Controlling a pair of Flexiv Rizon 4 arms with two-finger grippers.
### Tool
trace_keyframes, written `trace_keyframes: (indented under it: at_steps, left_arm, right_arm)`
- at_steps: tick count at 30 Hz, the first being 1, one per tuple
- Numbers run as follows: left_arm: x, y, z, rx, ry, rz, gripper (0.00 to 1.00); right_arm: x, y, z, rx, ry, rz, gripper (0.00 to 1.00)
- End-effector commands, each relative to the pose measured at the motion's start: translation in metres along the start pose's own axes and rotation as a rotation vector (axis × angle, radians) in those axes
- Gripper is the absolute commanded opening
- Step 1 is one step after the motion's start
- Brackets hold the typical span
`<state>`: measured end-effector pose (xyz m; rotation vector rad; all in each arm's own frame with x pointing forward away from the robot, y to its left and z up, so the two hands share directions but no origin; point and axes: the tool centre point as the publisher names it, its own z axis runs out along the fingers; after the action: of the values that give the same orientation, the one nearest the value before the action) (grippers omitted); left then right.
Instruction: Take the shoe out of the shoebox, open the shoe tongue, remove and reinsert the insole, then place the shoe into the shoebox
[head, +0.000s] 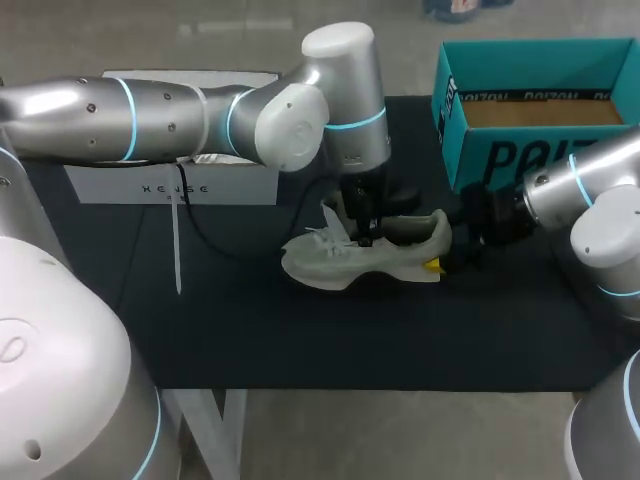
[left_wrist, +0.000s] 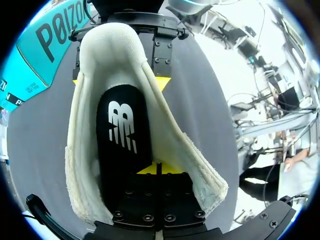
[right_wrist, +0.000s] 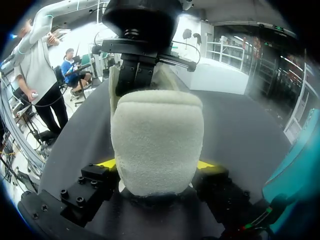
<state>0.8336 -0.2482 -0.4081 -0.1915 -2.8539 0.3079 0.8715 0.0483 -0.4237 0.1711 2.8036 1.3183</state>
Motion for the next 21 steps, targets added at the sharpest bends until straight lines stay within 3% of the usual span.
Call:
trace_keyframes:
  at_steps: [1,6,8,13,21]
  left_arm:
    - [0.001,-0.004,0.004,-0.001,0.024,-0.005,0.00]
    - [0.002,-0.002,0.007,-0.006,0.003,-0.006,0.00]
    - [0.001,-0.001,0.009,-0.009,-0.016,-0.004,0.21]
    - [-0.001,-0.001,0.015,-0.012,-0.052,0.006,0.16]
    - [-0.005,0.002,0.011,0.007,-0.150,0.005,0.29]
  right_arm:
    - [0.001,-0.001,0.003,0.004,-0.002,0.002,0.00]
    - [0.001,-0.001,0.003,0.004,-0.002,0.002,0.00]
    - [0.001,-0.001,0.003,0.004,-0.002,0.002,0.00]
    - [0.001,-0.001,0.003,0.004,-0.002,0.002,0.00]
    - [0.001,-0.001,0.003,0.004,-0.002,0.002,0.00]
